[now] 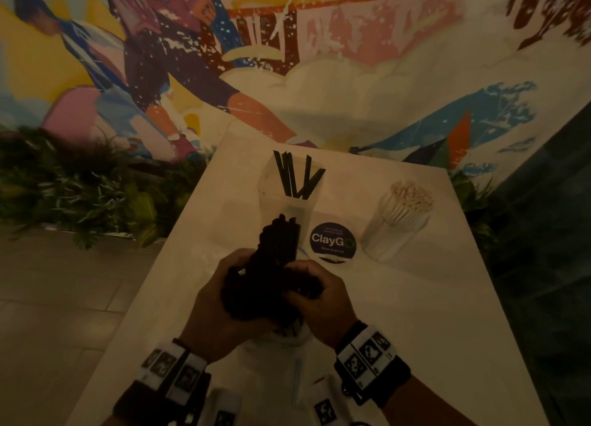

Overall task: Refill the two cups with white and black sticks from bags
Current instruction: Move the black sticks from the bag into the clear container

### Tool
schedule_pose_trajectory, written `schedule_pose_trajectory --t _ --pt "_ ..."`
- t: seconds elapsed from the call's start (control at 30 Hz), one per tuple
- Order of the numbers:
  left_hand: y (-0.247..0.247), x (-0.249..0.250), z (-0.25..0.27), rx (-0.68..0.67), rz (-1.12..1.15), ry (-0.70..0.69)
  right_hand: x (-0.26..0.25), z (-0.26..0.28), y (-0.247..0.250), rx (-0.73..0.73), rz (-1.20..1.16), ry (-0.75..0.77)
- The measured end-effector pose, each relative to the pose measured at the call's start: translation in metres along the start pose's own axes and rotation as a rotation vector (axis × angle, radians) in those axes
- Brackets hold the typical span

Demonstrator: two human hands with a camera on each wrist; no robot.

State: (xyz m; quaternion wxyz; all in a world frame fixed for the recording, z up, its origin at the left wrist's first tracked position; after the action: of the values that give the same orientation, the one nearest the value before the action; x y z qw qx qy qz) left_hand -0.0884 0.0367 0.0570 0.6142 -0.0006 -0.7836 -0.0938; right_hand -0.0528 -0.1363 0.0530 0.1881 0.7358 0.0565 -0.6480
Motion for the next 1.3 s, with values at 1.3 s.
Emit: schedule_pose_trajectory --t 1.3 --pt "0.017 -0.005 0.008 0.333 -0.249 0.126 0.010 0.002 0.010 0.179 0.073 0.102"
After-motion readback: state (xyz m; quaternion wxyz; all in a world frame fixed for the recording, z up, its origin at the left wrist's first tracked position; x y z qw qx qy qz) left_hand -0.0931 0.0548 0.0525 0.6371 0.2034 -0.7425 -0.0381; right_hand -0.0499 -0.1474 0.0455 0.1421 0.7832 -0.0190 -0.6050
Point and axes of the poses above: each hand's wrist, its own z-axis away from the middle knuckle, its own y-axis out of the back of the hand, x = y × z, the point moved 4 cm from there along -z, towards the middle knuckle, and after that the axes turned 5 degrees about -x, right-handed, at the moved point
